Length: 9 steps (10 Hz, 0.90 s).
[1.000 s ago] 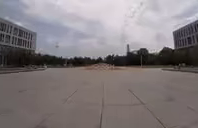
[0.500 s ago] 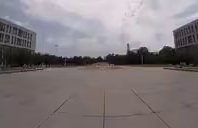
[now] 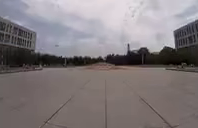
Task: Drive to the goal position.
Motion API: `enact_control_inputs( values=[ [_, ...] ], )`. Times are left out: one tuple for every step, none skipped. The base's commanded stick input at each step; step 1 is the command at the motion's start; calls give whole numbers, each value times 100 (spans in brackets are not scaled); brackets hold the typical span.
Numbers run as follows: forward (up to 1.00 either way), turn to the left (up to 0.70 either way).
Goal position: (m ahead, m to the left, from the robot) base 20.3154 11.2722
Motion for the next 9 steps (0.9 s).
enact_control_inputs(
  values=[
    [70,0],
    [70,0],
    [70,0],
    [70,0],
    [70,0],
    [70,0],
    [70,1],
    [70,2],
    [70,1]
  ],
)
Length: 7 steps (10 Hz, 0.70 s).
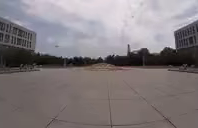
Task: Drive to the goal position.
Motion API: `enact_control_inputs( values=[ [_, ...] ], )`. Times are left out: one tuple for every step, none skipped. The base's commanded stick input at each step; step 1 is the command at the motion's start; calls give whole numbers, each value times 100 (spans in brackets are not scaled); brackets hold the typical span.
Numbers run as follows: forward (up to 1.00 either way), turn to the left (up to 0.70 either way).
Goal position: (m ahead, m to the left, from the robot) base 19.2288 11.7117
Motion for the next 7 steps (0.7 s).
enact_control_inputs(
  values=[
    [70,0],
    [70,0],
    [70,0],
    [70,0],
    [70,0],
    [70,2],
    [70,10]
  ],
)
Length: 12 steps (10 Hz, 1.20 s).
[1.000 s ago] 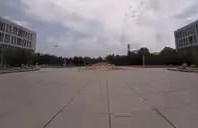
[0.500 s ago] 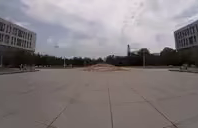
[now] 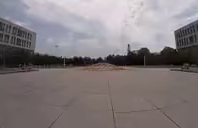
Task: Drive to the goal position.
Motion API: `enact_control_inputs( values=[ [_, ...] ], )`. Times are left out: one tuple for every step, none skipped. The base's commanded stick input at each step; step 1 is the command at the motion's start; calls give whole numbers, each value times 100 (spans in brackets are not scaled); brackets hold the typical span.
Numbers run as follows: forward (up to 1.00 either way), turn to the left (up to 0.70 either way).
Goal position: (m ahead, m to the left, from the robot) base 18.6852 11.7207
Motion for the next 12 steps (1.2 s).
enact_control_inputs(
  values=[
    [70,16],
    [70,19],
    [70,10],
    [70,2],
    [70,0],
    [70,0],
    [70,0],
    [70,0],
    [70,0],
    [70,0],
    [70,0],
    [70,0]
  ],
)
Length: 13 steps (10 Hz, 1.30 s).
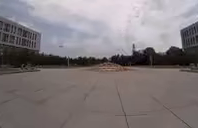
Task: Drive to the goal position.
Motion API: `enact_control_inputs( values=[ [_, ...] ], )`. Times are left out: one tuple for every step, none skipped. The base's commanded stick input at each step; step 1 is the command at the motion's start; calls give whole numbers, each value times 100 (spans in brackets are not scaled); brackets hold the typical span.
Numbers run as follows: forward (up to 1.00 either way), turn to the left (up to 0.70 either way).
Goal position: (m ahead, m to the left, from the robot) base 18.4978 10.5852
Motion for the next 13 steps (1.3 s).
enact_control_inputs(
  values=[
    [70,0],
    [70,0],
    [70,0],
    [70,1],
    [70,6],
    [70,13],
    [70,11],
    [70,2],
    [70,0],
    [70,0],
    [70,0],
    [70,0],
    [70,0]
  ],
)
